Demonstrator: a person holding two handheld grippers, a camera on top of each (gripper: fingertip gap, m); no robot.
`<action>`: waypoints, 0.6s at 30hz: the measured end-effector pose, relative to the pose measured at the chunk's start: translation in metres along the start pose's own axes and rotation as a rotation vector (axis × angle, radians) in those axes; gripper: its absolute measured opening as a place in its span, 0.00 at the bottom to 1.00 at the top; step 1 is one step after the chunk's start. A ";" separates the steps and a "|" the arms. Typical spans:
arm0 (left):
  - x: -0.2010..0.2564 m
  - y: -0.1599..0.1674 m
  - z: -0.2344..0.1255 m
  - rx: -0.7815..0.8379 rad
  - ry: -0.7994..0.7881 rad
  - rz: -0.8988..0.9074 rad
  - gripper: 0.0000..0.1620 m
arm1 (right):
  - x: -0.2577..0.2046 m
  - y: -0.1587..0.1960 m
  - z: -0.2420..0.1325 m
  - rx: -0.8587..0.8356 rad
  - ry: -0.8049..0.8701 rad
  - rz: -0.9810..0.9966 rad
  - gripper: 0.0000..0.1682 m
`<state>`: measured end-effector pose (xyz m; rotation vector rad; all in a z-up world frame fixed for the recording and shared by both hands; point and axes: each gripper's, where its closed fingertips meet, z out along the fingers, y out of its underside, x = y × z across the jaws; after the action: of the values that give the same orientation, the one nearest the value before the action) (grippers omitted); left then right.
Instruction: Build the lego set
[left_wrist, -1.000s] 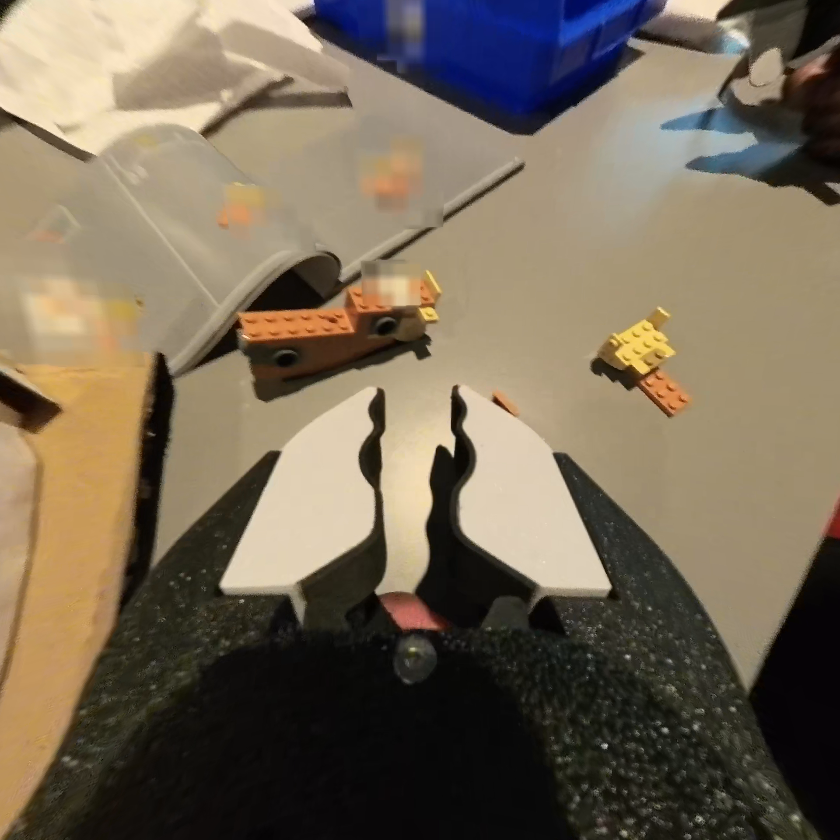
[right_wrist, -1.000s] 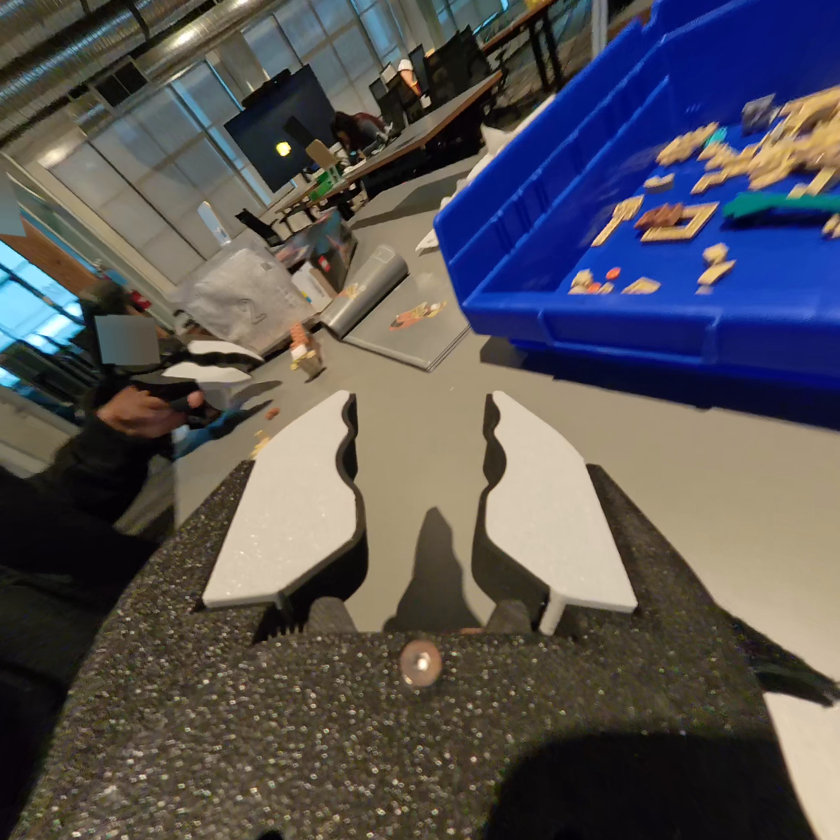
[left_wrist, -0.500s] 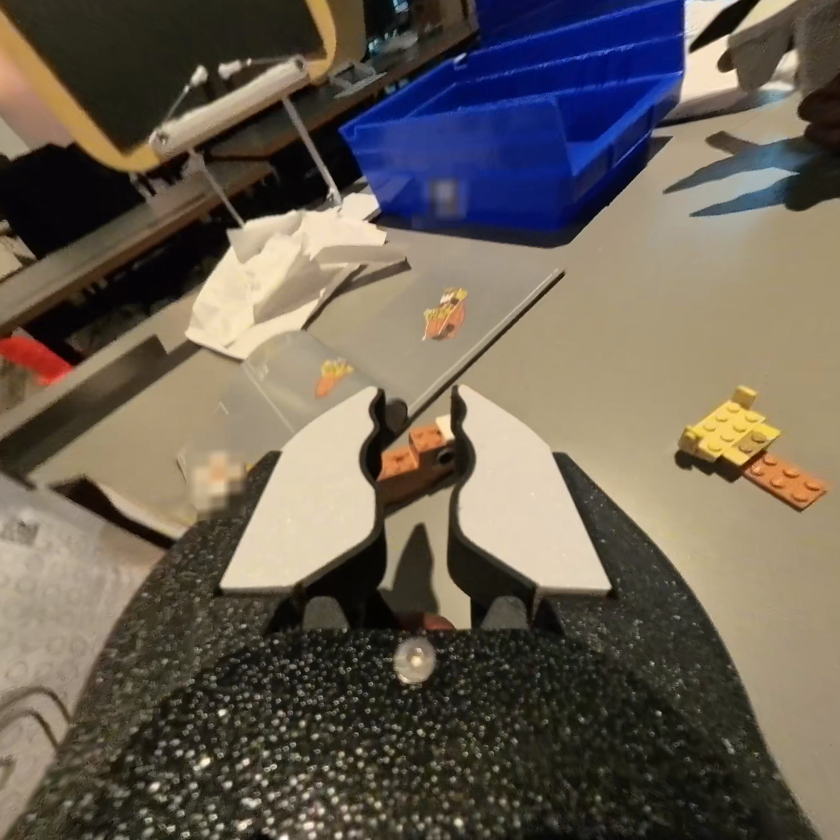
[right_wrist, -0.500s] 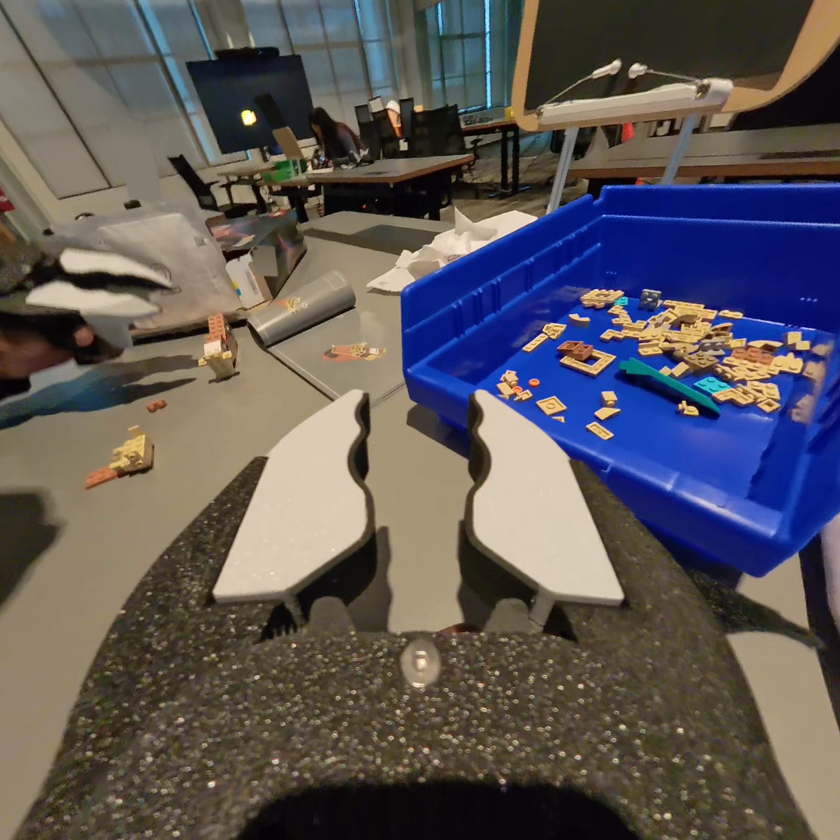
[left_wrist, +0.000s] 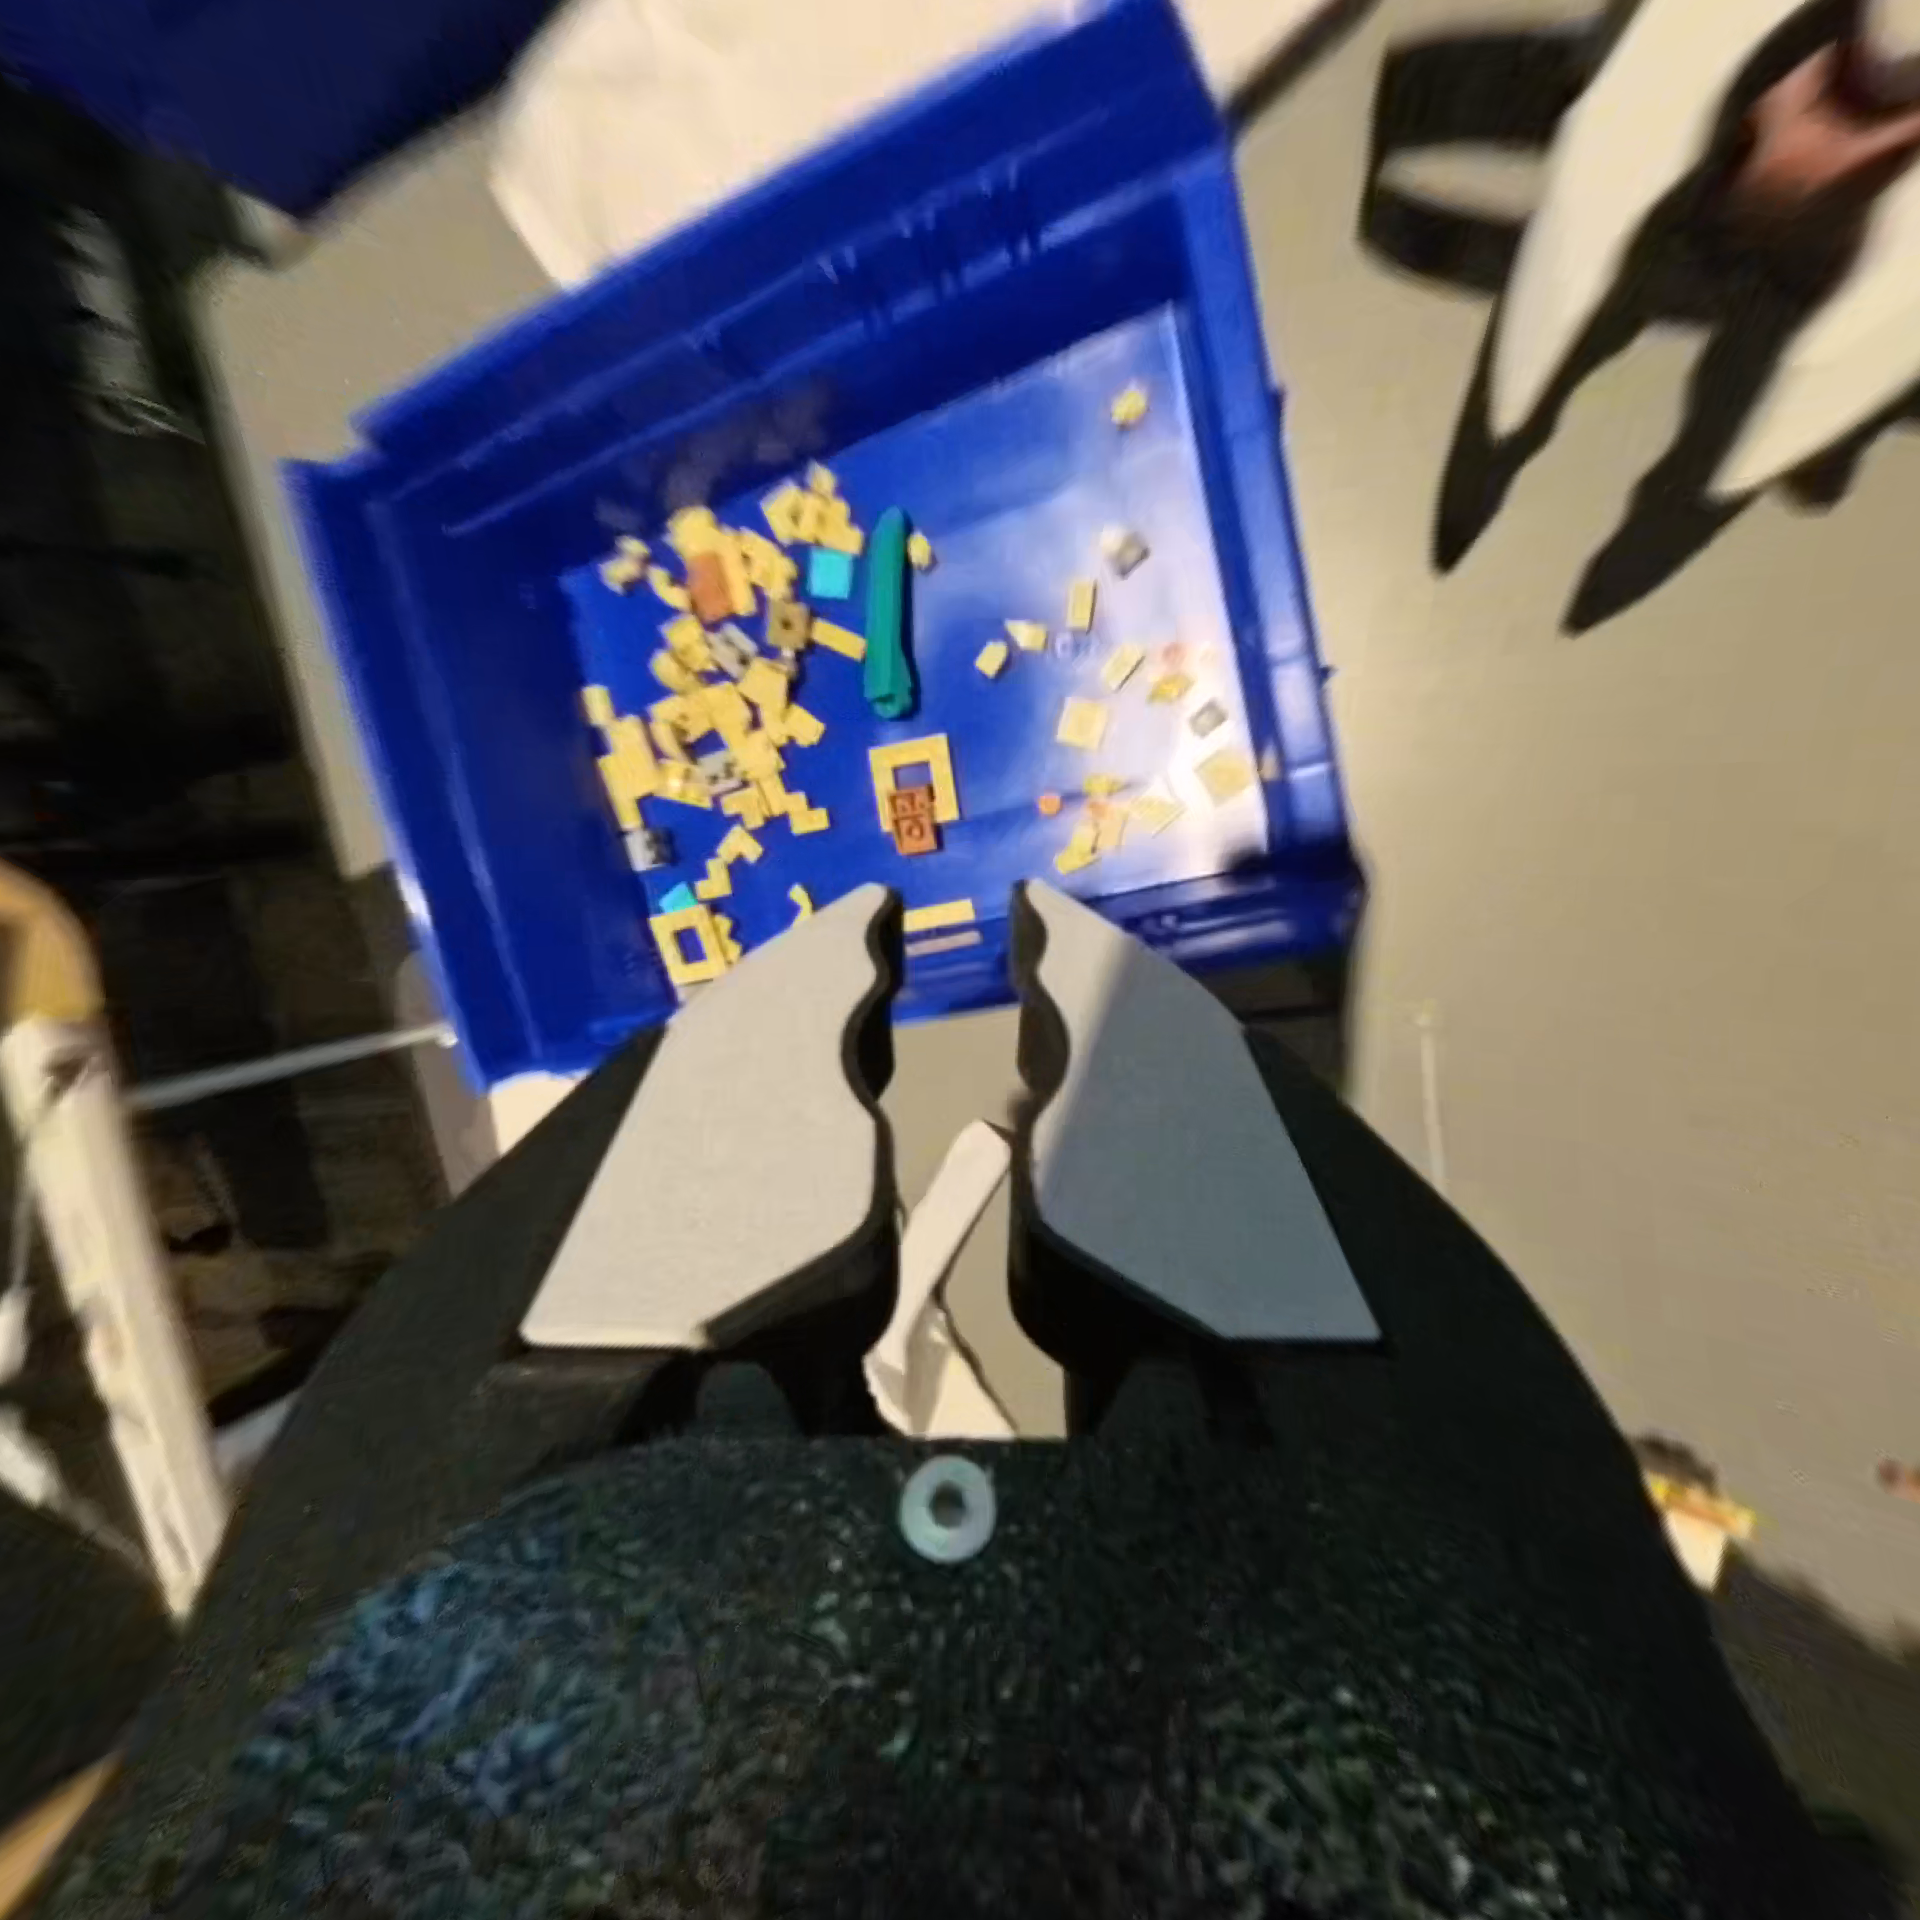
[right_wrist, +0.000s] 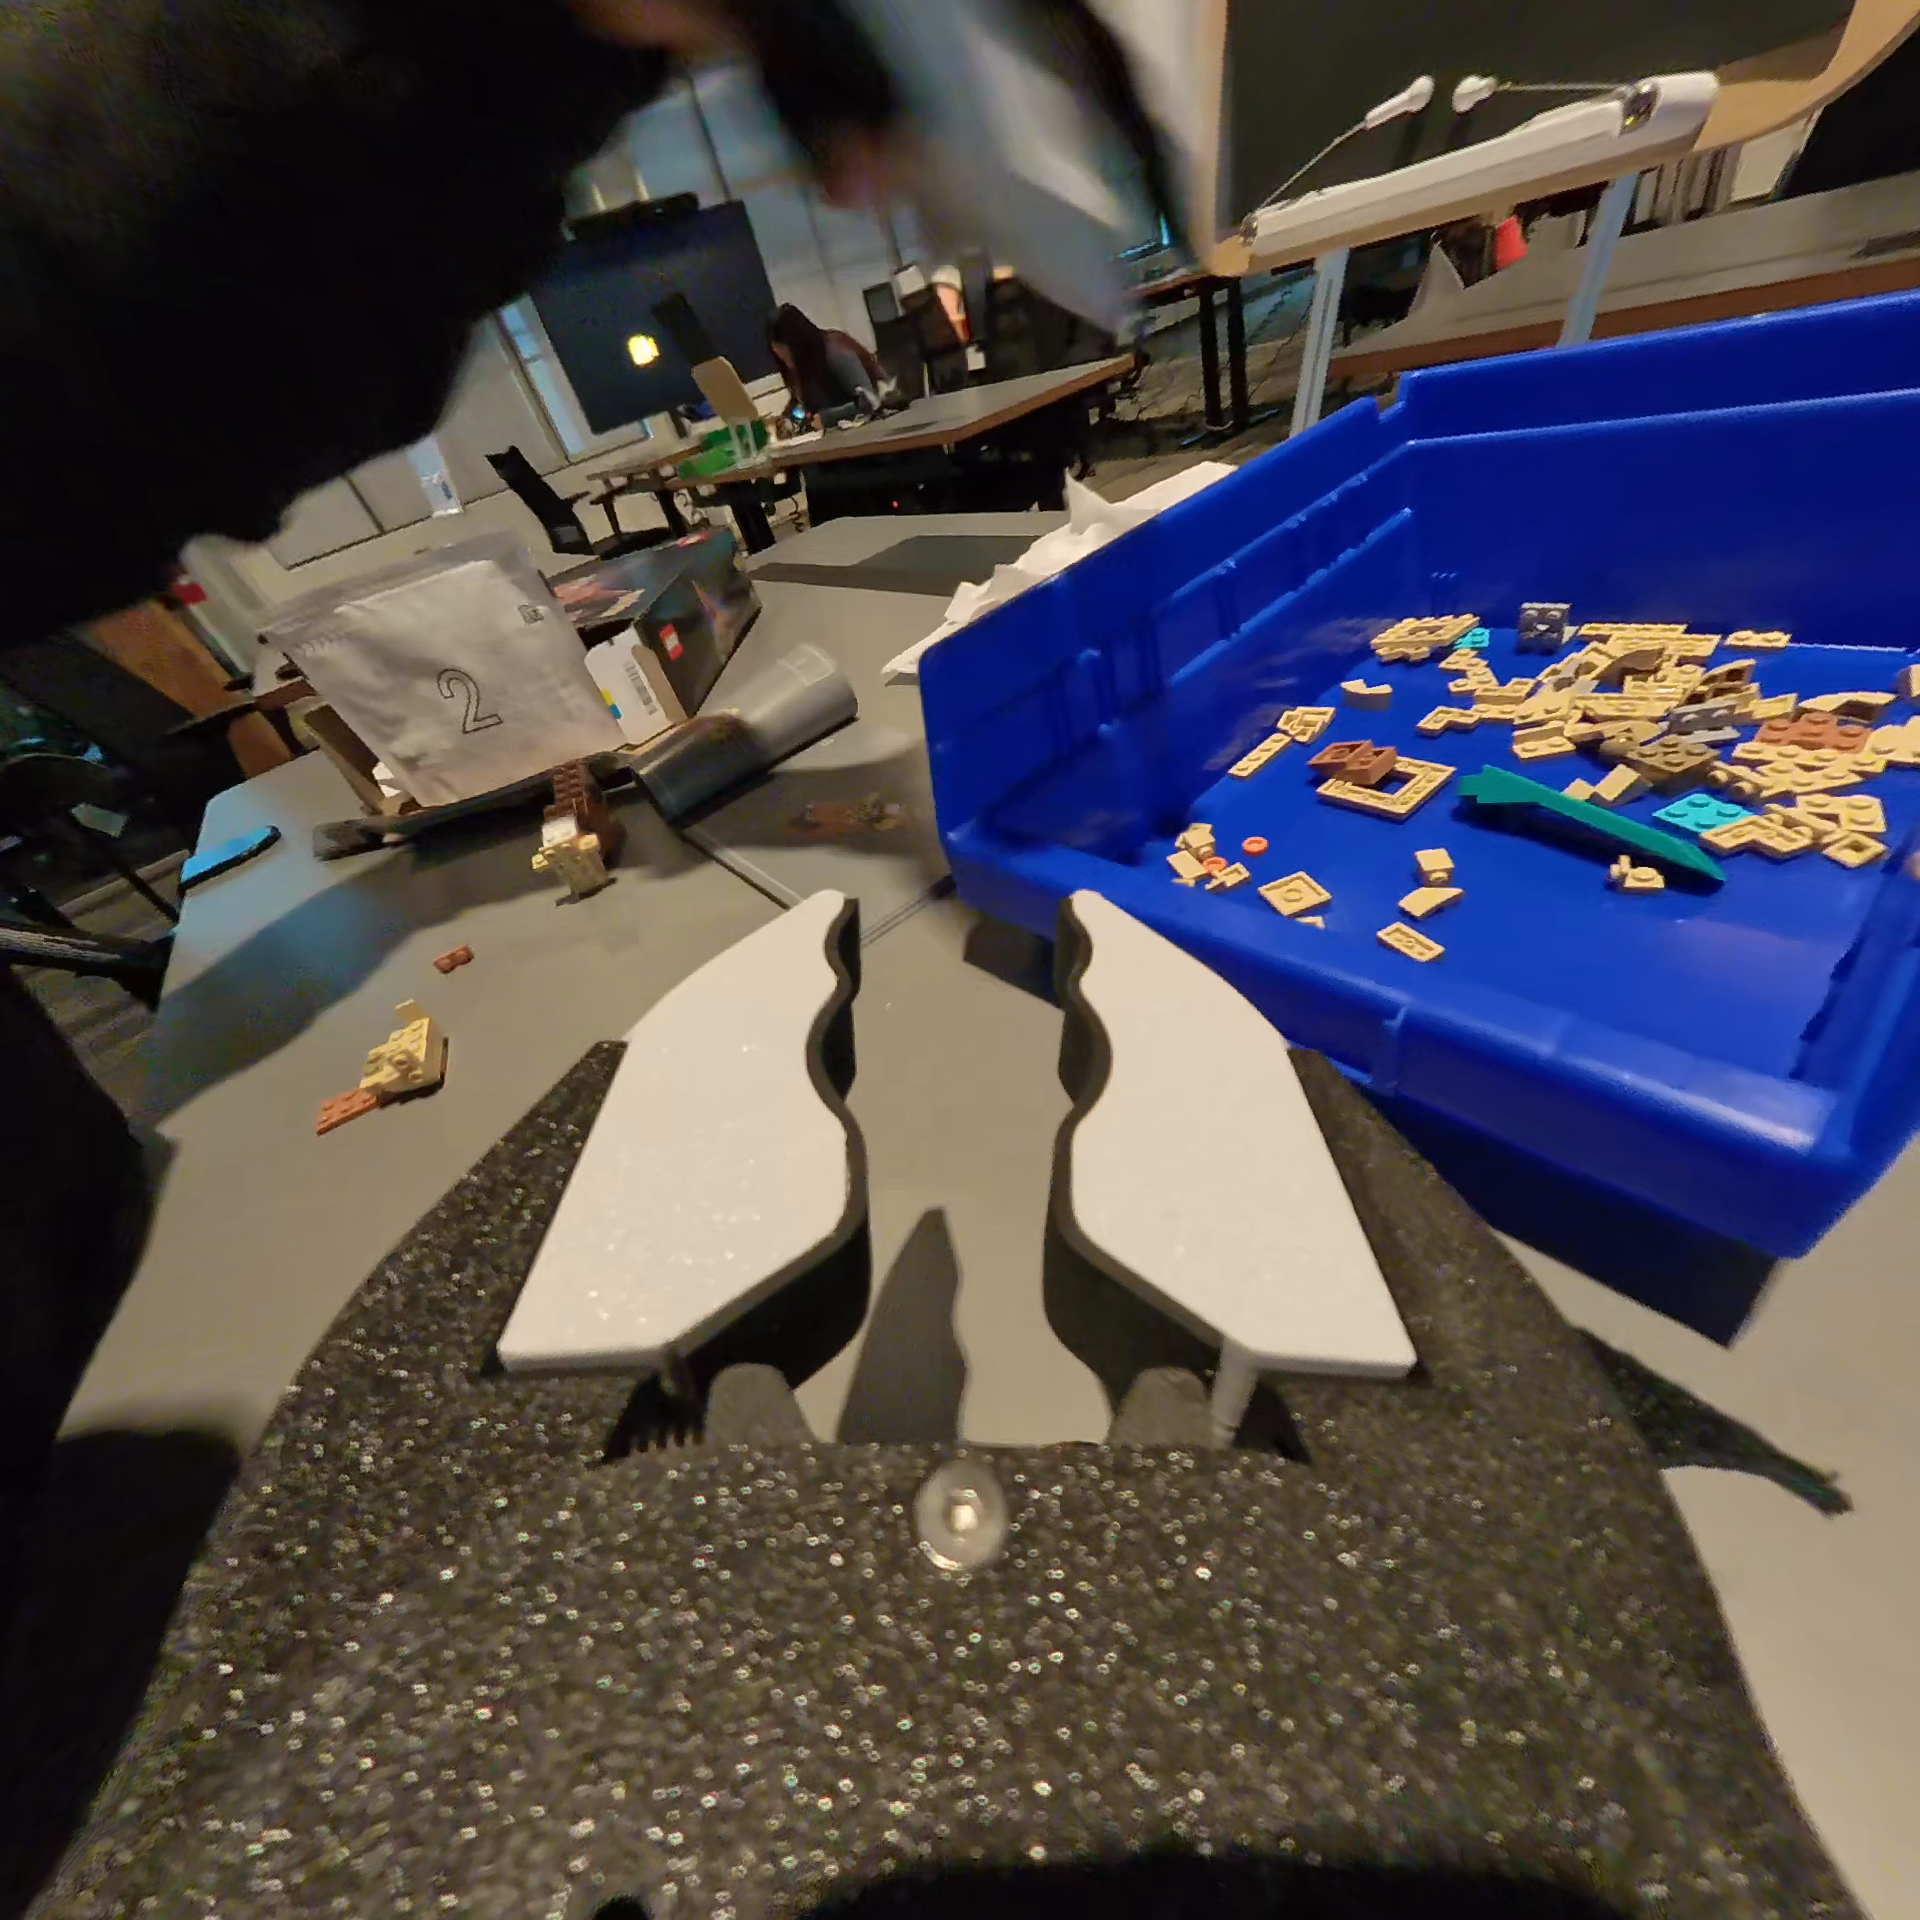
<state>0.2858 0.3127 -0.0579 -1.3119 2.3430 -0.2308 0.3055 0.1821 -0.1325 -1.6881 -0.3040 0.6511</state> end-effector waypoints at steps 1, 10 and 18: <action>-0.009 0.001 0.024 -0.104 0.076 0.025 0.09 | 0.000 0.000 -0.002 0.002 0.005 -0.002 0.21; -0.019 0.057 0.135 -0.607 0.272 0.114 0.12 | 0.016 -0.003 -0.014 0.062 0.025 0.115 0.20; -0.015 0.068 0.155 -0.673 0.252 0.141 0.16 | 0.007 0.001 -0.011 0.031 -0.001 0.129 0.20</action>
<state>0.3105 0.3722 -0.2150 -1.4502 2.8495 0.5118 0.3175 0.1767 -0.1340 -1.6873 -0.1857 0.7482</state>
